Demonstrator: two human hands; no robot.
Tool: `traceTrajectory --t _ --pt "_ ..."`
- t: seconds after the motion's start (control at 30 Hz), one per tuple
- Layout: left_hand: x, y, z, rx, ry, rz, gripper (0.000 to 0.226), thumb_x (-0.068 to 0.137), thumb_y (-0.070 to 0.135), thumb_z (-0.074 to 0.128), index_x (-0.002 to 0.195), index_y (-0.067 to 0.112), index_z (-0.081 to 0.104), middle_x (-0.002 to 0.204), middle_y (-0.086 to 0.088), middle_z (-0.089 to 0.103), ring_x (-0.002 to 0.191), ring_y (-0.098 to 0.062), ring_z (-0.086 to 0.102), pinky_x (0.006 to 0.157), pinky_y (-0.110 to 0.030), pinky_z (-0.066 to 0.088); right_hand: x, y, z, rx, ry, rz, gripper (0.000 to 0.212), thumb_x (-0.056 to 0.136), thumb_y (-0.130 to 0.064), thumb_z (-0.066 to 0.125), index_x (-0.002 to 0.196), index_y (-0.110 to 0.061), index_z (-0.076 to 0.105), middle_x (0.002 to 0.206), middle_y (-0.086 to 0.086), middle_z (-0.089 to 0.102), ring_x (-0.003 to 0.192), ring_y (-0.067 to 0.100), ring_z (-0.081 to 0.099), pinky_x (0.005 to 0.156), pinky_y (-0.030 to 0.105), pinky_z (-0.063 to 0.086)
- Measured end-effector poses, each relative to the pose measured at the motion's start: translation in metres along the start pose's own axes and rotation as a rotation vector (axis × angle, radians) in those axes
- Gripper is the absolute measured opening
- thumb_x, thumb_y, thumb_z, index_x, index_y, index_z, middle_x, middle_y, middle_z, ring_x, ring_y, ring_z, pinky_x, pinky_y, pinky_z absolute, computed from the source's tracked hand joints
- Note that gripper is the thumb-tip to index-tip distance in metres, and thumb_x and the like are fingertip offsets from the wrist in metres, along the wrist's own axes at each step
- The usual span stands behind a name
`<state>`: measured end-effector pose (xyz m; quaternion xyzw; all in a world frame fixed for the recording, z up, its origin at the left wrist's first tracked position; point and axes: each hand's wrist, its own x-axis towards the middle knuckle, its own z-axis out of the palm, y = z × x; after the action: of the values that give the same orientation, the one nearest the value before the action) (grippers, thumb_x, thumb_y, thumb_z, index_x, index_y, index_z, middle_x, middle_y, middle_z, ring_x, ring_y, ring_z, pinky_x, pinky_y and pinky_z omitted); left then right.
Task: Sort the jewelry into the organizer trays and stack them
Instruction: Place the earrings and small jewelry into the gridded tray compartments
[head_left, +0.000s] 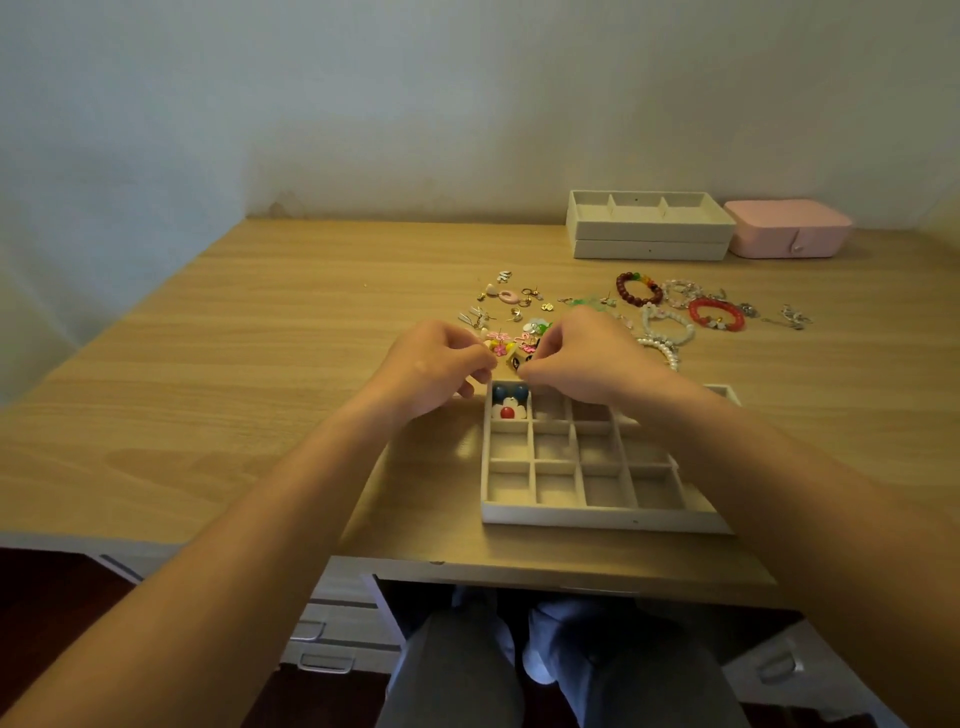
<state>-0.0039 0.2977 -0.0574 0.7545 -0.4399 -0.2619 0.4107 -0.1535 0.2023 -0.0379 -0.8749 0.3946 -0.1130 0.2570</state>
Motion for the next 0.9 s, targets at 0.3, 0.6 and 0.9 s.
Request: traceTrajectory --t 0.3,0.6,0.9 --pt "0.041 -0.013 -0.011 0.149 0.147 -0.029 0.017 0.094 0.014 0.064 0.1 0.028 0.069 0.094 0.005 0.067 0.08 -0.008 0.062 0.06 -0.022 0.046 0.046 -0.007 -0.01 0.213 0.01 -0.012 0.014 0.099 -0.016 0.063 0.104 -0.015 0.076 0.11 -0.001 0.069 0.104 0.015 0.061 0.09 0.035 0.054" --pt "0.056 -0.018 0.002 0.352 0.09 0.039 0.022 0.079 0.028 0.084 0.091 0.029 0.067 0.088 0.011 0.065 0.081 -0.004 0.059 0.064 -0.022 0.043 0.075 -0.008 -0.001 0.245 -0.028 -0.044 0.017 0.098 -0.011 0.061 0.097 -0.017 0.076 0.098 -0.007 0.066 0.101 0.014 0.06 0.092 0.035 0.055" --pt "0.052 -0.005 -0.008 0.196 0.23 0.05 0.014 0.085 0.015 0.077 0.094 0.023 0.071 0.089 0.005 0.071 0.082 -0.009 0.067 0.072 -0.027 0.055 0.063 -0.004 -0.013 0.314 -0.067 -0.053 0.018 0.101 -0.015 0.058 0.11 -0.022 0.072 0.112 -0.006 0.064 0.09 0.011 0.062 0.069 0.023 0.048"
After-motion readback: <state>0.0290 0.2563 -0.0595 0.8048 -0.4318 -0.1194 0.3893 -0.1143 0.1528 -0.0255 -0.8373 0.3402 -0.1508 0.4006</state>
